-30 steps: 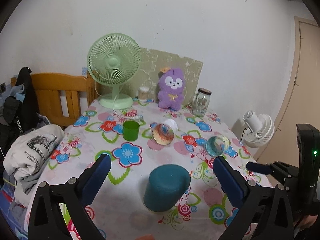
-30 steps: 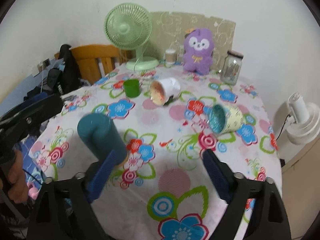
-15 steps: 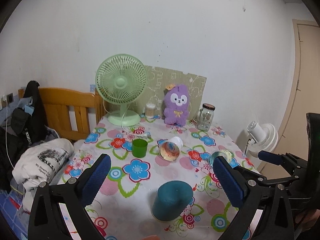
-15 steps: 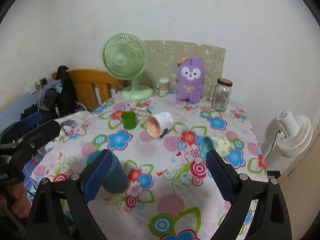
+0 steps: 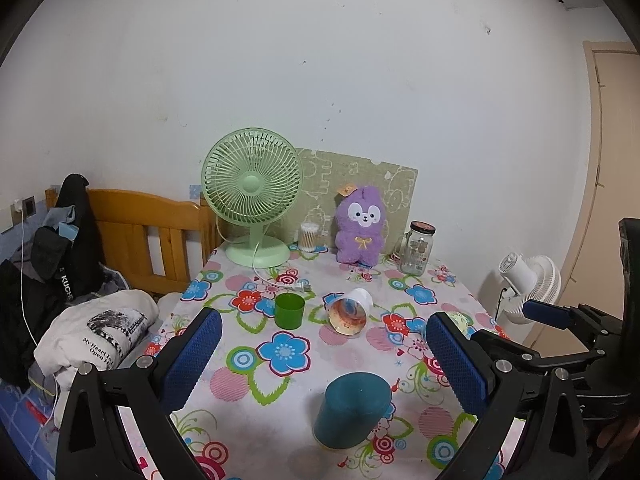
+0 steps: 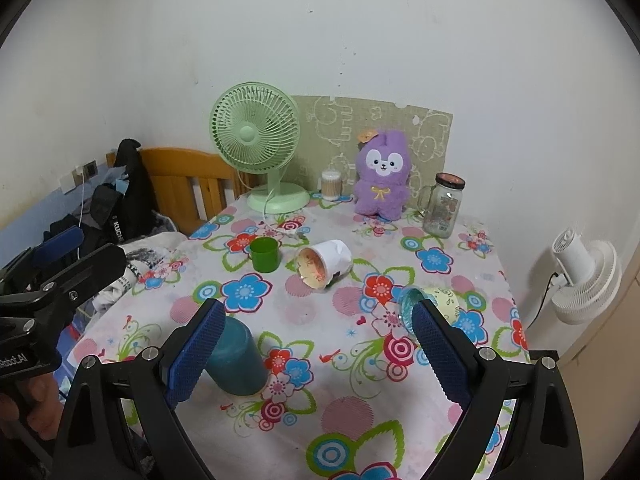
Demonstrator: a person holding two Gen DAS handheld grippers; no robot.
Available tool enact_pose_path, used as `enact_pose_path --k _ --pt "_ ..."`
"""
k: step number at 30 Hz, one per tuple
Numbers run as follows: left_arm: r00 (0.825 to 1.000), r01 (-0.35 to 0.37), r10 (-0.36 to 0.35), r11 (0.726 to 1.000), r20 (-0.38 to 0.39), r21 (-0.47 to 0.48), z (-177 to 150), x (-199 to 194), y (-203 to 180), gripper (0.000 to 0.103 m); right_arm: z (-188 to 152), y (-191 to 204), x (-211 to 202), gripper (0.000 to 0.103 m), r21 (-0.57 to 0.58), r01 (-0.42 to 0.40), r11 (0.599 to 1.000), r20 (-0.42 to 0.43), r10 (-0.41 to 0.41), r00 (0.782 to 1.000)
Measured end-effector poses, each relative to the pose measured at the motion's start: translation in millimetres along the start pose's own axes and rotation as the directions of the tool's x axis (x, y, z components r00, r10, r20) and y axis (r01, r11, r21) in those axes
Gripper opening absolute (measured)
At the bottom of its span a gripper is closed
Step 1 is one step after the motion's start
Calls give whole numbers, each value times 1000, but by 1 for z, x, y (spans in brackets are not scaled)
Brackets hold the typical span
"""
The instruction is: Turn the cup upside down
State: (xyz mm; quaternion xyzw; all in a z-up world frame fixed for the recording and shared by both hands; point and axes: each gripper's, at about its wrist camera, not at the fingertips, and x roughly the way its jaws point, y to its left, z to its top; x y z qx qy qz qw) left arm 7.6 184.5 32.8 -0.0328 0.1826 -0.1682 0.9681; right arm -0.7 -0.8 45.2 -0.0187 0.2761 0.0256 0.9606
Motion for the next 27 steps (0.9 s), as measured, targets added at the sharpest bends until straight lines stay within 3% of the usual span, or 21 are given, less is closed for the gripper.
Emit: enact_pose_path --k 27 --pt "1000 -13 13 1000 -16 -19 -2 3 11 103 -2 16 7 96 -24 -17 1000 -24 16 1000"
